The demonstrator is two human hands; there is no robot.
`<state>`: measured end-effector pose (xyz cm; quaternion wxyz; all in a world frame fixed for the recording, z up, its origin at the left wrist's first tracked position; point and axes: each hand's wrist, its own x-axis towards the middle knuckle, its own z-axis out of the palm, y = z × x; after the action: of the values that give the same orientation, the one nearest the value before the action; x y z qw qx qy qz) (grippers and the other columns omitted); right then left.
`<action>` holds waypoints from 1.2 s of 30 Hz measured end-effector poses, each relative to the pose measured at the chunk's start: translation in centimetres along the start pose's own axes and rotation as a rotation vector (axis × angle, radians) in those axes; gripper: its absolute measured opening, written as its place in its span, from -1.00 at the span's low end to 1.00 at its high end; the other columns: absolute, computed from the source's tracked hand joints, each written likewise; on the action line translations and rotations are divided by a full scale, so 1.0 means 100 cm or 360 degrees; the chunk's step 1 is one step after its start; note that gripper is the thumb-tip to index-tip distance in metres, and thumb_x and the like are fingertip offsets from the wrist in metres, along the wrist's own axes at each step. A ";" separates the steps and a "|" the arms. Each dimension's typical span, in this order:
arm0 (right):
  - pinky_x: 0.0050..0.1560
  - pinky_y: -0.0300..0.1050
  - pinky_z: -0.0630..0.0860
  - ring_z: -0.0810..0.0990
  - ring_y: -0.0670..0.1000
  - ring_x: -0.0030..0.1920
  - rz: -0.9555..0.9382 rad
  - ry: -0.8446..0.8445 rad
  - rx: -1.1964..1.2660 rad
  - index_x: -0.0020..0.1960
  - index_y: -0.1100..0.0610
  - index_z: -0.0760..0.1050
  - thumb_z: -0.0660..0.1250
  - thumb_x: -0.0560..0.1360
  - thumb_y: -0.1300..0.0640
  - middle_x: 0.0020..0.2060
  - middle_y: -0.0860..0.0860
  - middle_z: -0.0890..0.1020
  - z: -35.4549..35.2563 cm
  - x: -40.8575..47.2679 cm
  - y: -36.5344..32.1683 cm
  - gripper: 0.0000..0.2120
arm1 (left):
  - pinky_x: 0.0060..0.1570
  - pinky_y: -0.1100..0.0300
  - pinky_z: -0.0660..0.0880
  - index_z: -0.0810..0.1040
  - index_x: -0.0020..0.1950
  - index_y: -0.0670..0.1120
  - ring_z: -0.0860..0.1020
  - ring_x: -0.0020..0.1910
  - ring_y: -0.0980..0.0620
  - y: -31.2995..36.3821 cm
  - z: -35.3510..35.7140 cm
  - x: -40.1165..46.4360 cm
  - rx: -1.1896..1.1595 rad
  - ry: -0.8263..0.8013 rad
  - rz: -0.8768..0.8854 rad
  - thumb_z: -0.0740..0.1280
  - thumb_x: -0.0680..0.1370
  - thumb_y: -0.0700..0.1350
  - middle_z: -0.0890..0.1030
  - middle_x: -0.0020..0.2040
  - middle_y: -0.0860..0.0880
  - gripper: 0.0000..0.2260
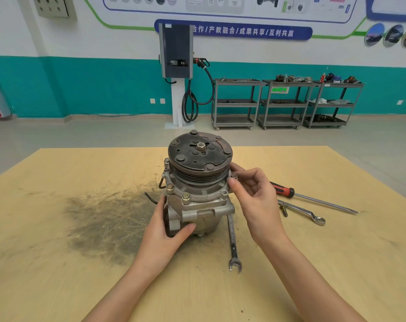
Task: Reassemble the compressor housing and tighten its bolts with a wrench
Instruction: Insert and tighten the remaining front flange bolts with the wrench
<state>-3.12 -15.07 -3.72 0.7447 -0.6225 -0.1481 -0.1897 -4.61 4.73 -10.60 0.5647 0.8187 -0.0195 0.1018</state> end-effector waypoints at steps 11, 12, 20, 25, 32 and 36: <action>0.23 -0.07 0.53 0.61 -0.04 0.18 0.0037 0.0021 -0.0008 0.00 0.18 0.51 0.32 0.55 0.26 0.17 -0.10 0.64 0.002 -0.003 0.000 -0.95 | 0.30 0.35 0.36 0.17 0.61 0.00 0.46 0.37 0.22 0.001 0.000 -0.001 0.0021 0.0008 0.0000 0.53 0.46 -0.05 0.51 0.39 0.17 -0.19; 0.23 -0.04 0.53 0.61 -0.03 0.18 0.0038 0.0032 0.0001 0.00 0.18 0.50 0.33 0.54 0.25 0.17 -0.10 0.64 0.002 -0.002 0.002 -0.95 | 0.25 0.43 0.36 0.19 0.61 0.00 0.46 0.36 0.23 0.001 0.000 -0.001 0.0023 0.0012 0.0003 0.53 0.46 -0.06 0.52 0.38 0.18 -0.20; 0.28 0.08 0.50 0.57 0.02 0.25 -0.0001 0.0120 0.0140 0.04 0.02 0.64 0.25 0.57 0.09 0.17 -0.01 0.65 0.009 -0.001 0.008 -0.81 | 0.10 0.63 0.32 0.21 0.59 0.02 0.40 0.25 0.51 0.002 -0.001 -0.001 0.0000 0.0006 0.0018 0.52 0.47 -0.06 0.53 0.36 0.20 -0.23; 0.21 -0.05 0.54 0.58 0.03 0.24 -0.0045 0.0138 0.0274 -0.08 -0.07 0.64 0.28 0.53 0.02 0.18 -0.01 0.65 0.015 -0.003 0.010 -0.85 | 0.07 0.64 0.31 0.22 0.59 0.02 0.42 0.19 0.55 0.001 0.000 0.000 0.0010 0.0017 0.0018 0.52 0.47 -0.06 0.53 0.33 0.24 -0.23; 0.16 -0.20 0.52 0.56 0.02 0.27 -0.0041 0.0089 0.0417 -0.04 0.03 0.60 0.36 0.46 0.00 0.20 0.01 0.63 0.012 -0.003 0.013 -0.86 | 0.09 0.61 0.34 0.24 0.58 0.01 0.48 0.29 0.31 -0.003 0.001 0.001 0.0037 0.0016 0.0048 0.53 0.45 -0.02 0.54 0.35 0.20 -0.23; 0.11 -0.25 0.54 0.58 -0.01 0.23 -0.0048 0.0124 0.0365 -0.03 0.16 0.49 0.37 0.46 0.15 0.17 0.01 0.64 0.011 -0.002 0.012 -0.87 | 0.08 0.62 0.33 0.25 0.57 0.02 0.45 0.26 0.42 -0.003 0.001 0.002 0.0036 0.0021 0.0060 0.53 0.44 -0.01 0.54 0.32 0.23 -0.24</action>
<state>-2.74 -13.79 -4.64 0.8132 -0.5231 -0.1493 -0.2069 -4.33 4.76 -10.91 0.5536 0.8238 -0.0300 0.1180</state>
